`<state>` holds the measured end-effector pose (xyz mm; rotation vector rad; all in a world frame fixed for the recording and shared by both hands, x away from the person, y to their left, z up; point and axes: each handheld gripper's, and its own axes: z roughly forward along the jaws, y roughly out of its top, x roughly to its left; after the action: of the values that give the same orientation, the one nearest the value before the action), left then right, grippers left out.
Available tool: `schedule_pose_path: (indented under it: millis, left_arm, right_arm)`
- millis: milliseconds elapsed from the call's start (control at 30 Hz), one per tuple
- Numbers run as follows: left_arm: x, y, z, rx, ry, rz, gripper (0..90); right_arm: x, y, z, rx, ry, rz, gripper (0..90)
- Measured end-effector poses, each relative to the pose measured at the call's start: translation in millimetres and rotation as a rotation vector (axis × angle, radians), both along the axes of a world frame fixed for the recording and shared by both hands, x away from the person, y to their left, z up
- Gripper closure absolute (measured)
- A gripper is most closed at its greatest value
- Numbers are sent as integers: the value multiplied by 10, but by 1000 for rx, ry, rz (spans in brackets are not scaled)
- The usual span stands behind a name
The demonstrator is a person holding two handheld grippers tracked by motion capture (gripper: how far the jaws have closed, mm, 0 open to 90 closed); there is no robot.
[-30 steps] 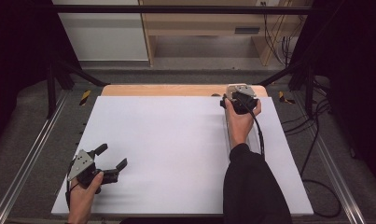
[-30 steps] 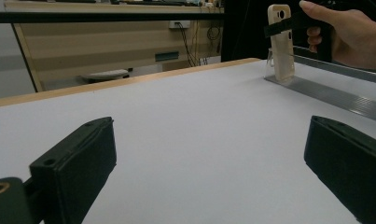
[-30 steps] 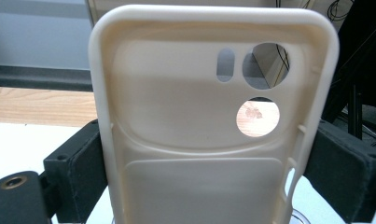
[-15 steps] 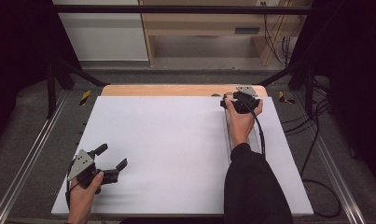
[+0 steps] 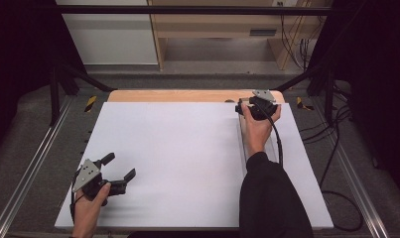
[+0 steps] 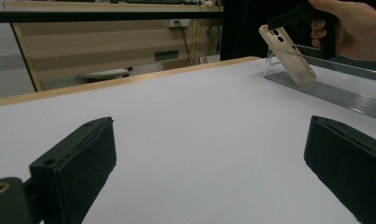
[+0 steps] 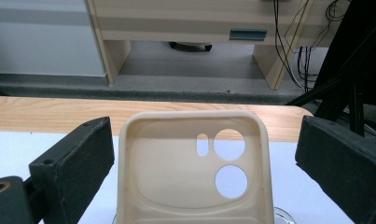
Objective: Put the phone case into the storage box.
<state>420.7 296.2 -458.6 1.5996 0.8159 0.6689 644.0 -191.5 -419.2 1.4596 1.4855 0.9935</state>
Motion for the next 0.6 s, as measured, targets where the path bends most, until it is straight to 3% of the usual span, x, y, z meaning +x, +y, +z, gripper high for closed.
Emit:
schedule_pose_path:
  millis: [600]
  left_arm:
    - [-1,3,2,-1,0,0,17]
  right_arm:
    - [-32,-1,43,-18,-2,-3,38]
